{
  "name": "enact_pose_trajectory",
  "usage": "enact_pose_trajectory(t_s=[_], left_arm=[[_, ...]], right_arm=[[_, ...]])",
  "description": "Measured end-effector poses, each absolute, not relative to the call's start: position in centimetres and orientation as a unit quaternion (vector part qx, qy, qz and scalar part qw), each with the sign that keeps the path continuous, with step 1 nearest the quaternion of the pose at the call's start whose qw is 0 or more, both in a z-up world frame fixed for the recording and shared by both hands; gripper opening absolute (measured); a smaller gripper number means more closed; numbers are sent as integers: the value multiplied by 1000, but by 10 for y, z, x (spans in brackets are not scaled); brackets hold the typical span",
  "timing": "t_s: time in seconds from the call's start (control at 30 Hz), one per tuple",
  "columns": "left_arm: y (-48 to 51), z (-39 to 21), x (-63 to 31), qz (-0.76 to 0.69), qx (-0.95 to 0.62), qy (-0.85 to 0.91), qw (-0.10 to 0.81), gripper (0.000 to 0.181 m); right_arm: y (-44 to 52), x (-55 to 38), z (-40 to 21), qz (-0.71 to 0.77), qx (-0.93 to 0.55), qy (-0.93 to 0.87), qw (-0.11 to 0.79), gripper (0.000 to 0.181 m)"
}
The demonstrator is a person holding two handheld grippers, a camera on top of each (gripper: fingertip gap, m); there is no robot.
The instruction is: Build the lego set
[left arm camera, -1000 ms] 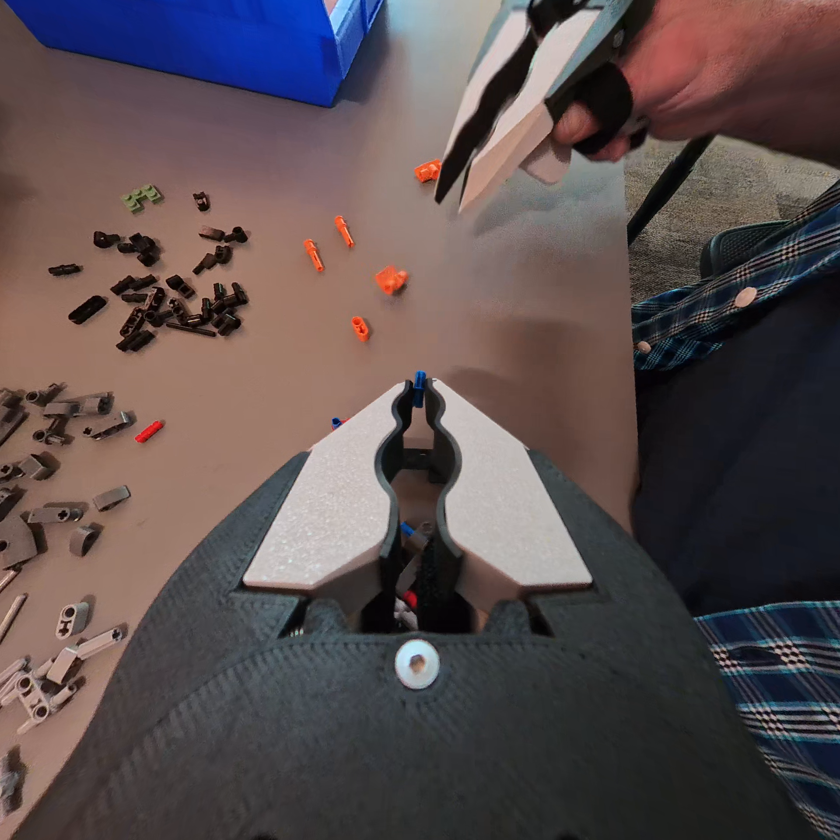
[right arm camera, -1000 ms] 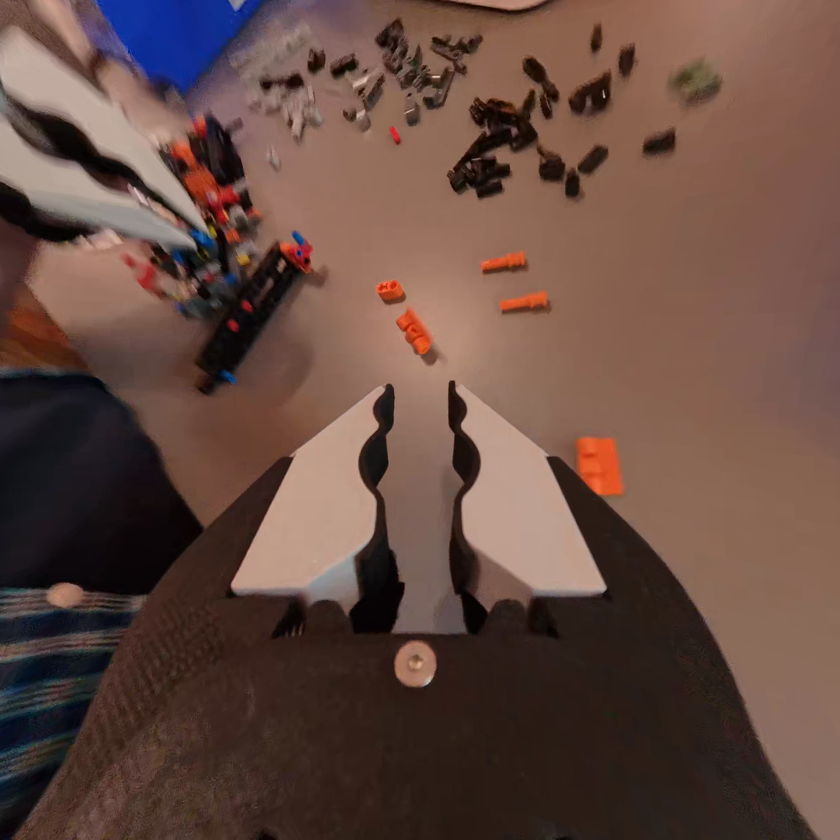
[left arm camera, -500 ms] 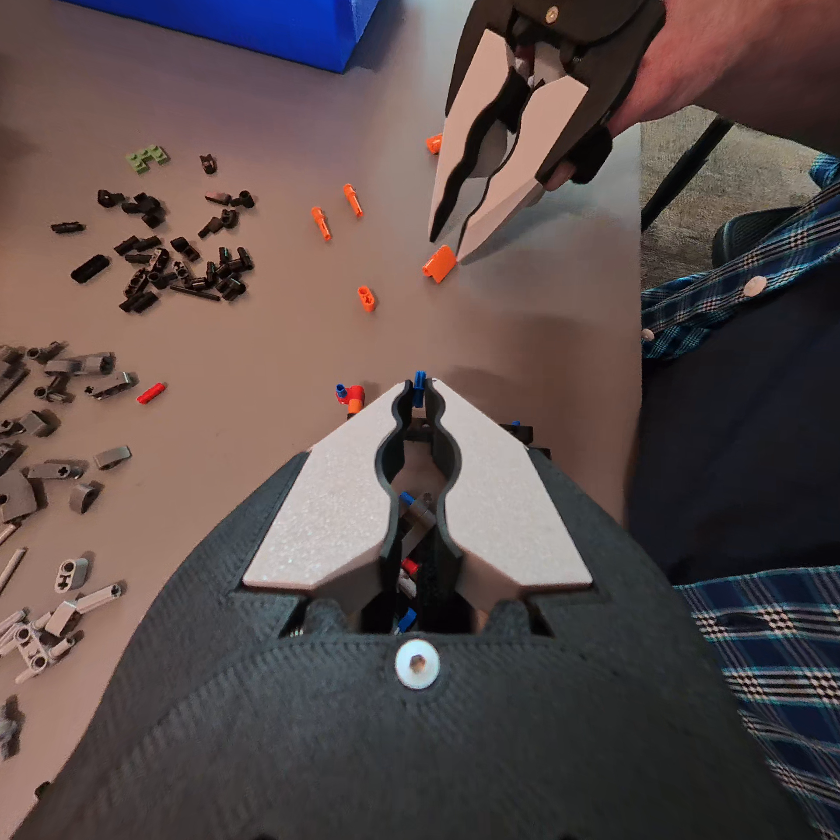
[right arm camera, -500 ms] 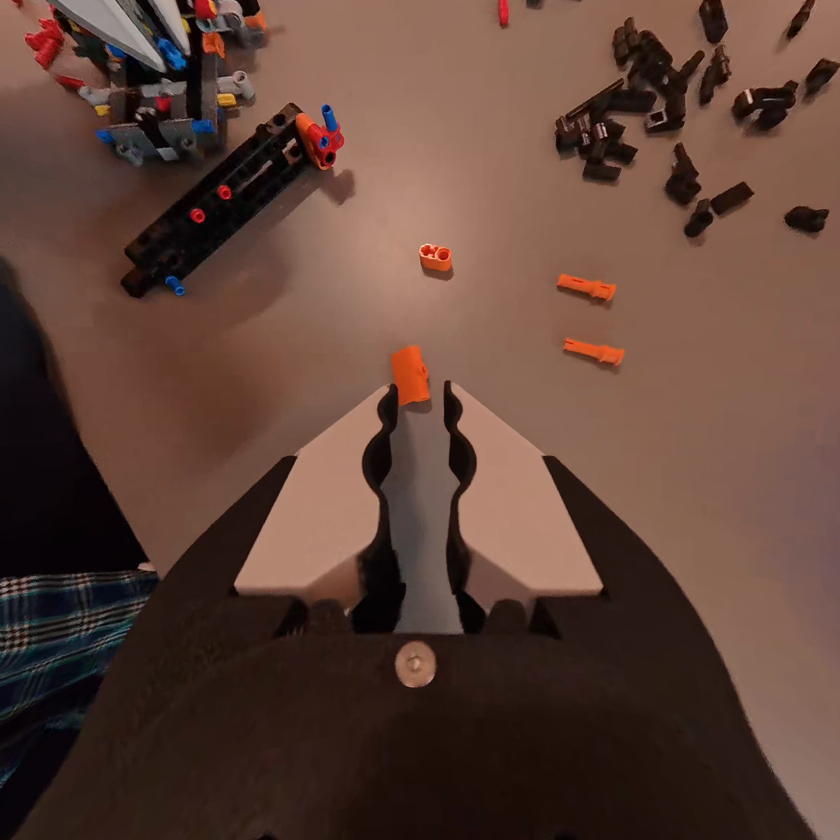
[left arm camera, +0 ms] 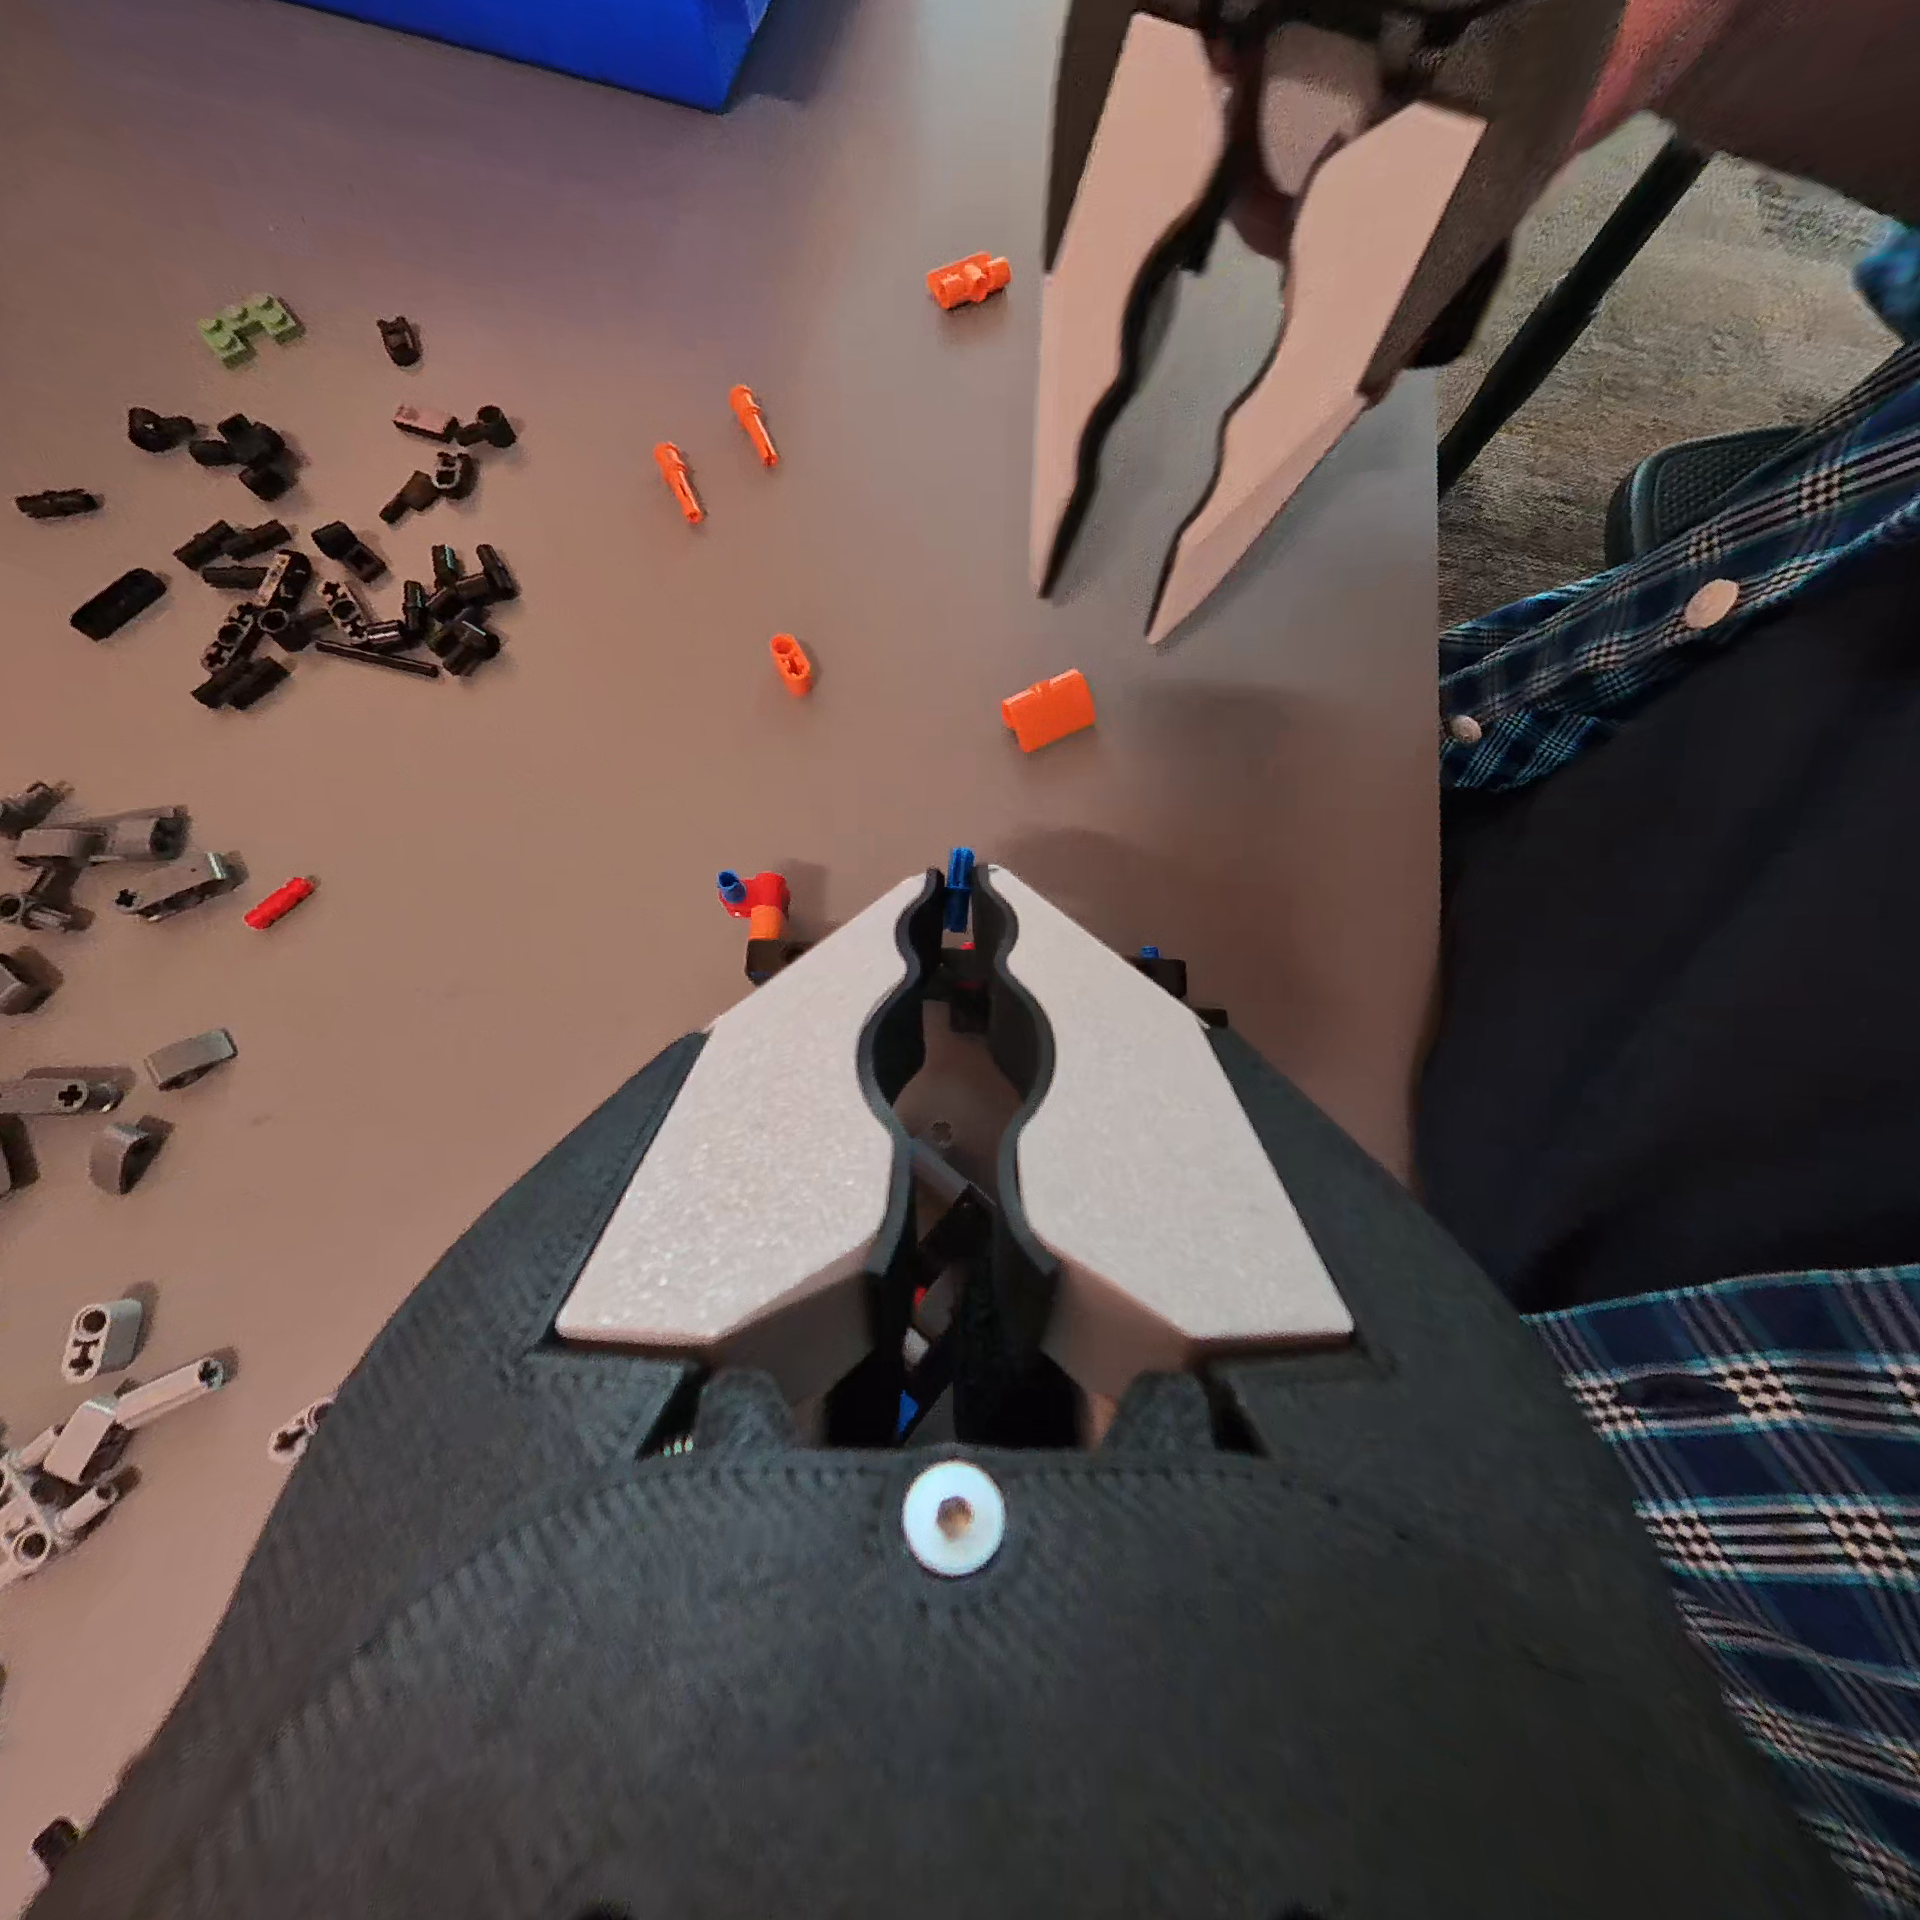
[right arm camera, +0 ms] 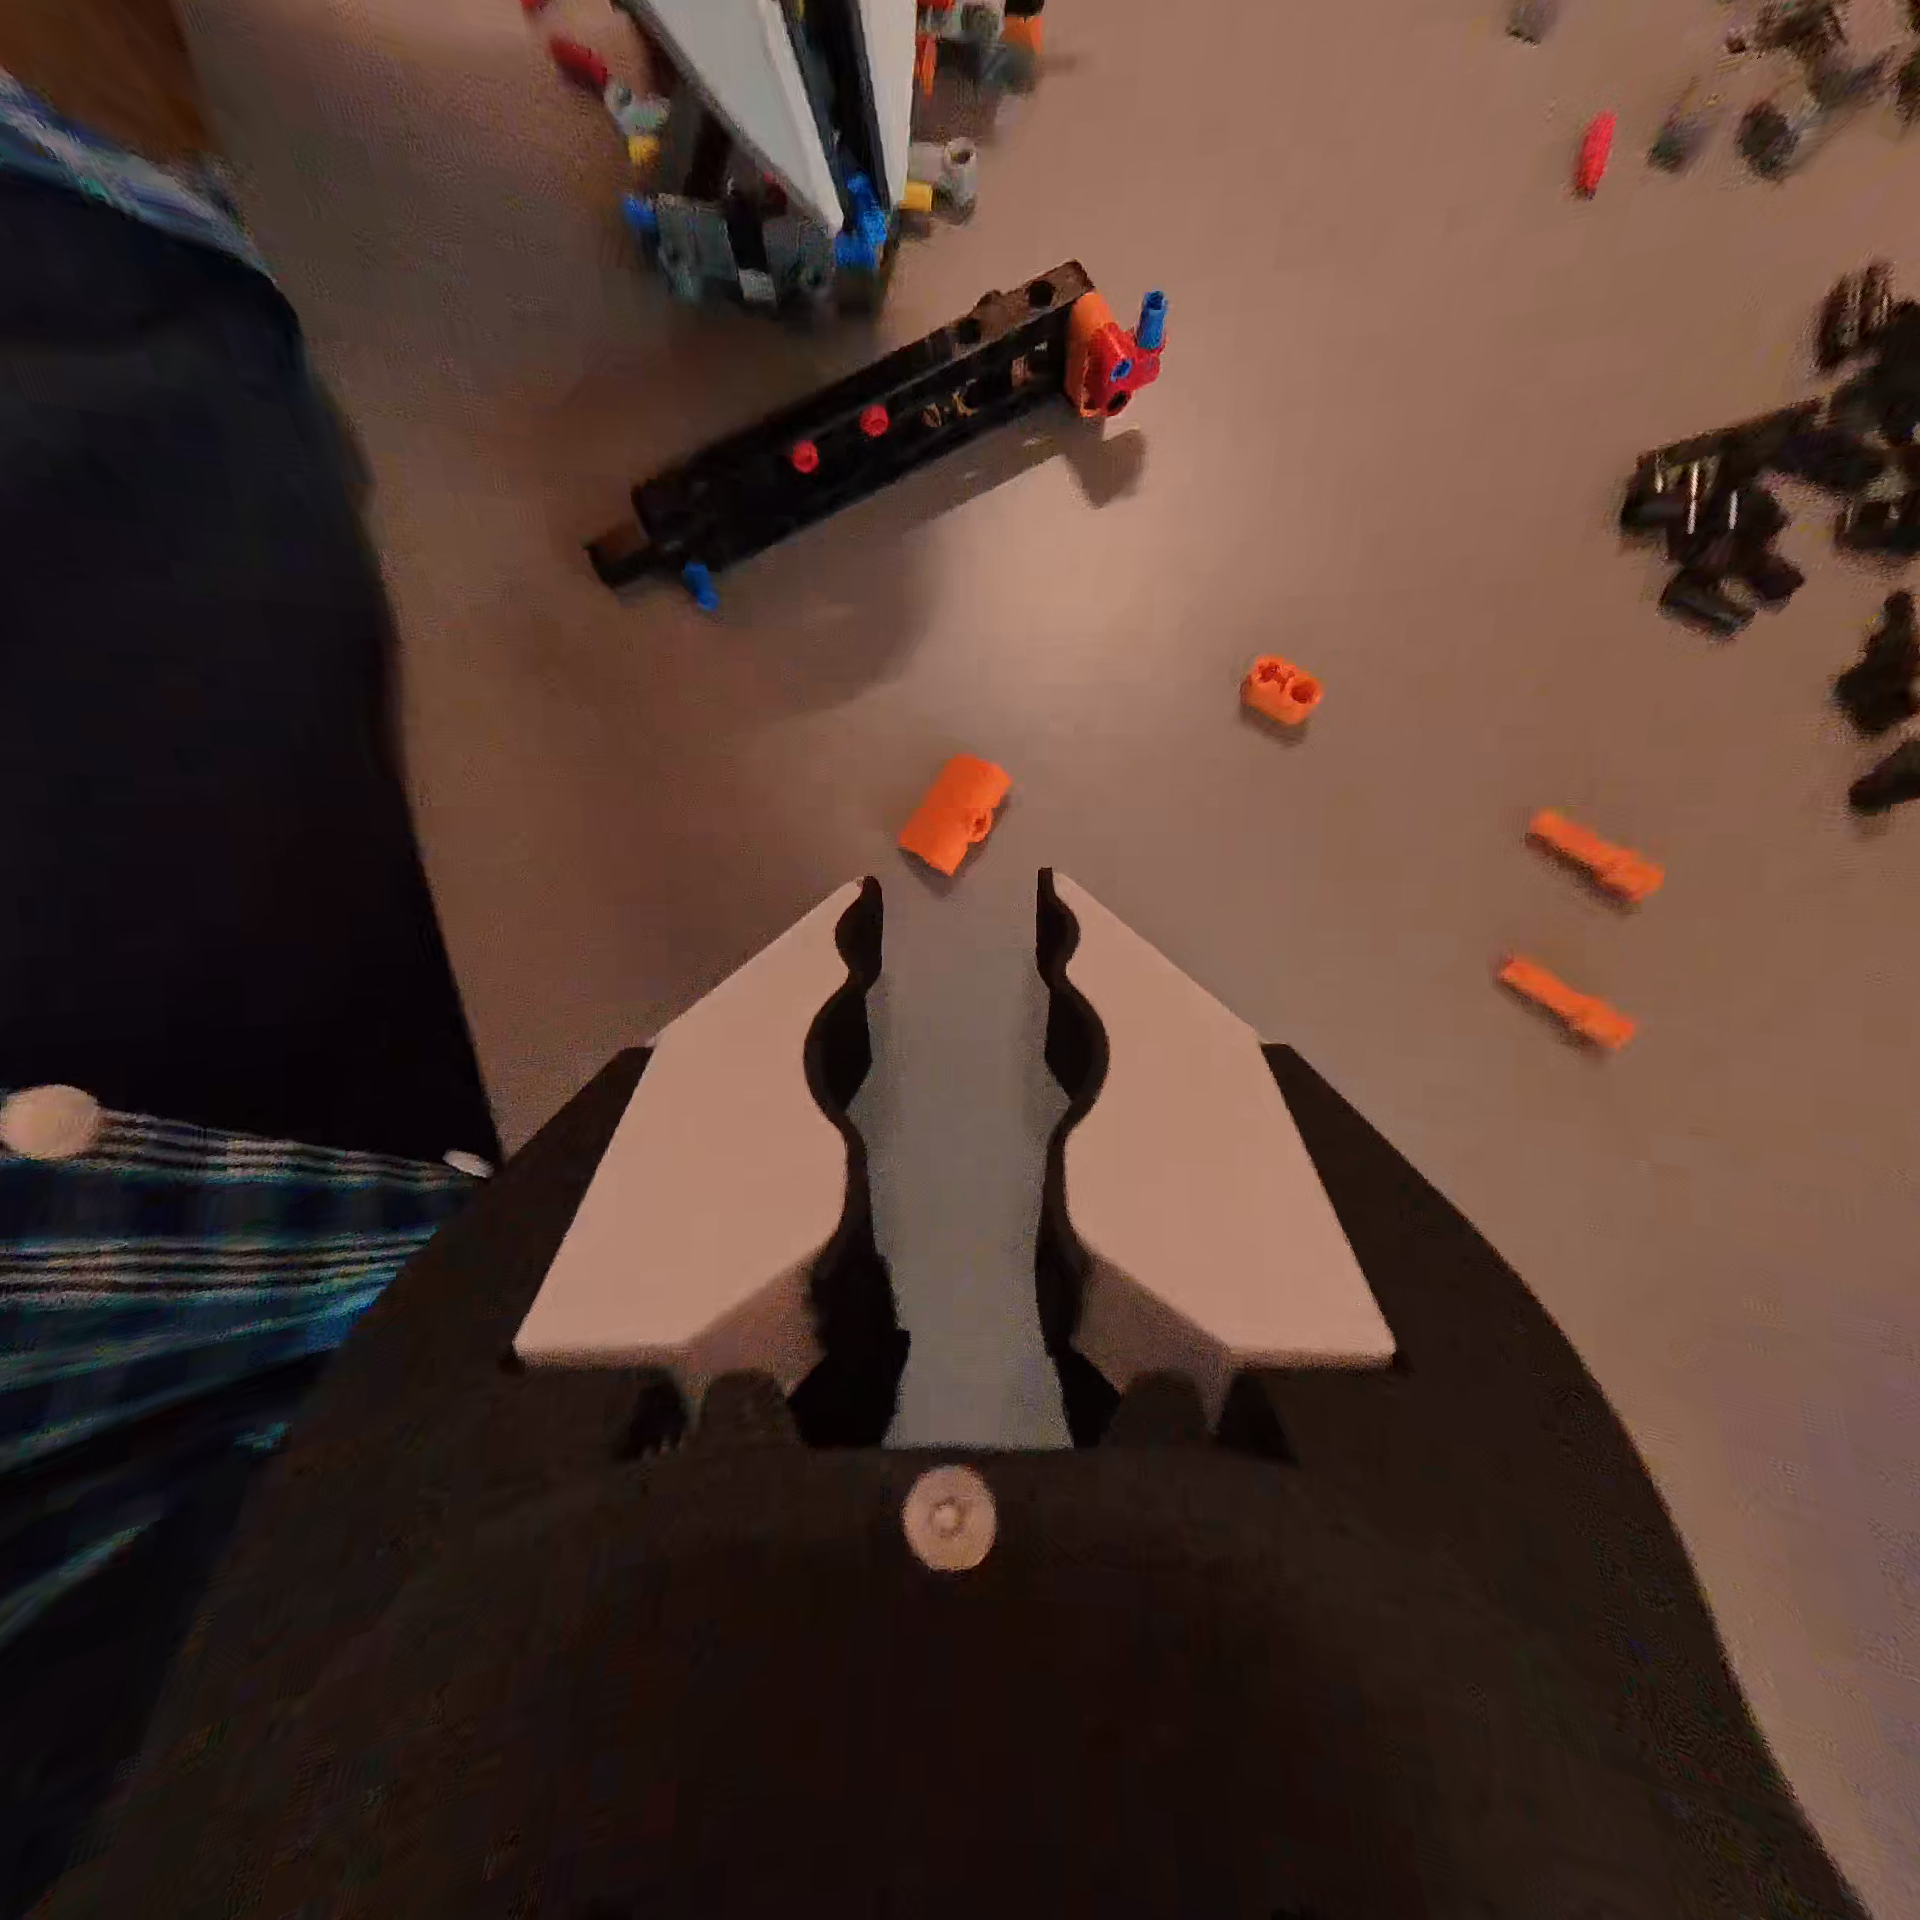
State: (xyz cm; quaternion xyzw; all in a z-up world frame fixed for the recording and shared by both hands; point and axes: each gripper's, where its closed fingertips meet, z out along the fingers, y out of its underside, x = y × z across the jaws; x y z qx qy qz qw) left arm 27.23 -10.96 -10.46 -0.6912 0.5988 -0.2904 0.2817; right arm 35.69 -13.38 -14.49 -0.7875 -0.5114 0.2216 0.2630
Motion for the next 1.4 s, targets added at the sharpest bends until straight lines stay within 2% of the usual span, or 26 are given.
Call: enact_pose_trajectory(t_s=[0.07, 0.17, 0.37, 0.5, 0.6, 0.97, 1.4], left_arm=[[-112, -103, 271, -292, -687, 602, 284, 5], [-114, -101, 269, -284, -685, 605, 291, 5], [-117, -102, 266, -279, -684, 607, 294, 5], [-115, -104, 265, -279, -688, 603, 293, 5], [-113, -105, 265, -283, -691, 598, 292, 5], [-109, -107, 260, -297, -700, 580, 293, 5], [-110, -108, 259, -310, -701, 569, 298, 5]], right_arm=[[-127, 353, -152, 202, -750, -582, 242, 28], [-122, 344, -154, 257, -709, -627, 194, 32], [-127, 336, -160, 301, -660, -675, 132, 22], [-126, 337, -160, 292, -688, -647, 154, 21], [-128, 341, -157, 295, -715, -608, 178, 12], [-125, 350, -157, 309, -815, -432, 232, 9], [-129, 340, -150, 314, -824, -385, 271, 2]])
